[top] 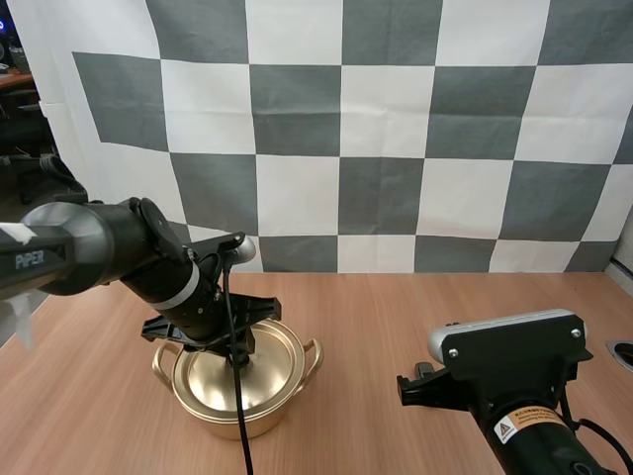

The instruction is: Open the pot, put the car inside, and close it

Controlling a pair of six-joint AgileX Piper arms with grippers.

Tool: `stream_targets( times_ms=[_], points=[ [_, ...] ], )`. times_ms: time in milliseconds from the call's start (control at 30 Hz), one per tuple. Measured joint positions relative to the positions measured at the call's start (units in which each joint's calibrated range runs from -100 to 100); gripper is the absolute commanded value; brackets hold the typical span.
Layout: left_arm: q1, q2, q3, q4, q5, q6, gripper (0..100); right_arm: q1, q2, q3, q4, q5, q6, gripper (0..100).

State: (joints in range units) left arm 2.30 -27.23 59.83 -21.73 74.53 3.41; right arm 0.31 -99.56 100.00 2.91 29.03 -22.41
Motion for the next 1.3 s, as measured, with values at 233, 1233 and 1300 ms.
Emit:
stream_targets(
  times_ms=[233, 1233, 1300],
  points=[
    [0.00, 0.00, -5.18, -0.77, 10.22, -0.01, 0, 0.00, 0.00, 0.00, 0.00, 0.00, 0.00, 0],
    [0.00, -14.48, -37.20, -1.63, 25.47, -1.65, 0, 0.00, 0.00, 0.00, 0.00, 0.00, 0.00, 0],
    [0.00, -14.48, -40.13, -1.63, 25.47, -1.75, 0, 0.00, 0.00, 0.00, 0.00, 0.00, 0.00, 0]
  ],
)
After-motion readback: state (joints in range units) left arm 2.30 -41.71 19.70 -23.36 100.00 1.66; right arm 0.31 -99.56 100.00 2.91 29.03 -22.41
